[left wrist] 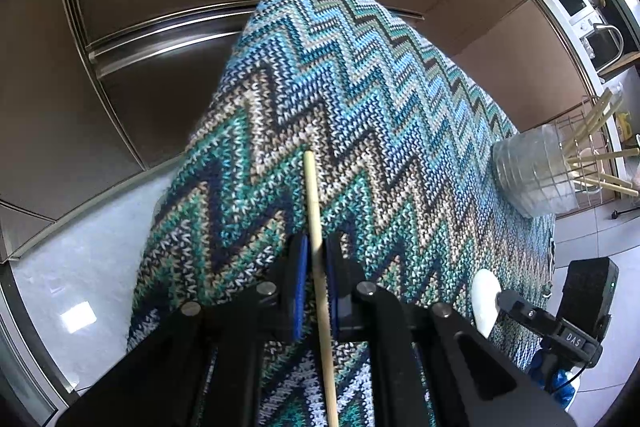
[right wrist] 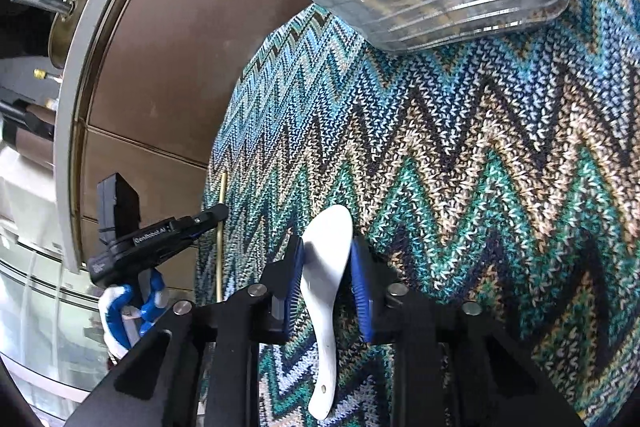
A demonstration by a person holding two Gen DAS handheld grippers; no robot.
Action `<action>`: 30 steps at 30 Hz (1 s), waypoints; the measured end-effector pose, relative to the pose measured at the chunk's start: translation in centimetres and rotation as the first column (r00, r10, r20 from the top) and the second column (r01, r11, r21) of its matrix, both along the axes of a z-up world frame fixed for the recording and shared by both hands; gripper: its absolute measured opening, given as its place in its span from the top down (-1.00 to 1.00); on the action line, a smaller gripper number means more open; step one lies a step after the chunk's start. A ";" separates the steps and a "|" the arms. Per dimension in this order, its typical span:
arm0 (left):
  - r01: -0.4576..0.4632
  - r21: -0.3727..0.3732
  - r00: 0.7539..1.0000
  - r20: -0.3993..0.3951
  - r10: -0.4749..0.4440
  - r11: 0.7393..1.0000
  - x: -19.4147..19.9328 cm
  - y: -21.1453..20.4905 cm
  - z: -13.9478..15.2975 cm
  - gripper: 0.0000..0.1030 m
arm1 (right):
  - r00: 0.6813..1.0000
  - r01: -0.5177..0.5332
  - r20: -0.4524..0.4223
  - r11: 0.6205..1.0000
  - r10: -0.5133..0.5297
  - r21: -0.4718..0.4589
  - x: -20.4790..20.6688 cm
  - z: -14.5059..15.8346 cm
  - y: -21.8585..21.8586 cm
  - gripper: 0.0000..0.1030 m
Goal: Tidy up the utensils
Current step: 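Grasp the white spoon with the right tool while the left tool grasps the last chopstick, then lift the spoon and chopstick and carry both over the wire holder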
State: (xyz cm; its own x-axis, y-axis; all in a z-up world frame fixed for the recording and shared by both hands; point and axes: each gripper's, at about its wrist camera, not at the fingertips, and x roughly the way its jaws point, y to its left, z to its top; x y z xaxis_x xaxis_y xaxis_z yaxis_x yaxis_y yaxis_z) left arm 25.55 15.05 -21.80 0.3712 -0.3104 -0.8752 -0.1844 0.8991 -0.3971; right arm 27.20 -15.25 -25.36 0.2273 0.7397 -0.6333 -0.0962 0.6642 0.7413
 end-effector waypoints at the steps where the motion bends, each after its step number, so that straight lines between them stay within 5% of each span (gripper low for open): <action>1: 0.003 0.003 1.000 -0.001 -0.003 1.000 0.0 -0.1 0.0 0.84 | 1.000 -0.010 -0.001 1.000 0.010 0.006 0.0 0.1 0.0 0.63; 16: 0.031 0.013 0.999 -0.017 -0.031 0.999 0.5 -0.1 -0.2 0.85 | 0.970 -0.242 0.007 0.962 0.245 -0.123 -0.2 2.1 5.1 0.67; 26: 0.051 0.021 0.998 -0.029 -0.050 0.998 0.6 -0.2 -0.2 0.85 | 0.949 -0.307 0.003 0.923 0.316 -0.232 0.9 2.2 6.4 0.66; 30: 0.049 0.033 0.998 -0.037 -0.047 0.998 0.7 -0.3 -0.2 0.88 | 0.936 -0.332 0.029 0.907 0.351 -0.258 0.7 2.6 7.3 0.81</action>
State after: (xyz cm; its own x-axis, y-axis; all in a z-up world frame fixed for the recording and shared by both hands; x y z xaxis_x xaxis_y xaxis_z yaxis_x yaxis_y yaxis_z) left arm 26.26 14.72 -22.05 0.3244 -0.2971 -0.8981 -0.1544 0.9200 -0.3601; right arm 27.88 -7.93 -22.77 0.0408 0.6038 -0.7961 -0.3971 0.7409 0.5417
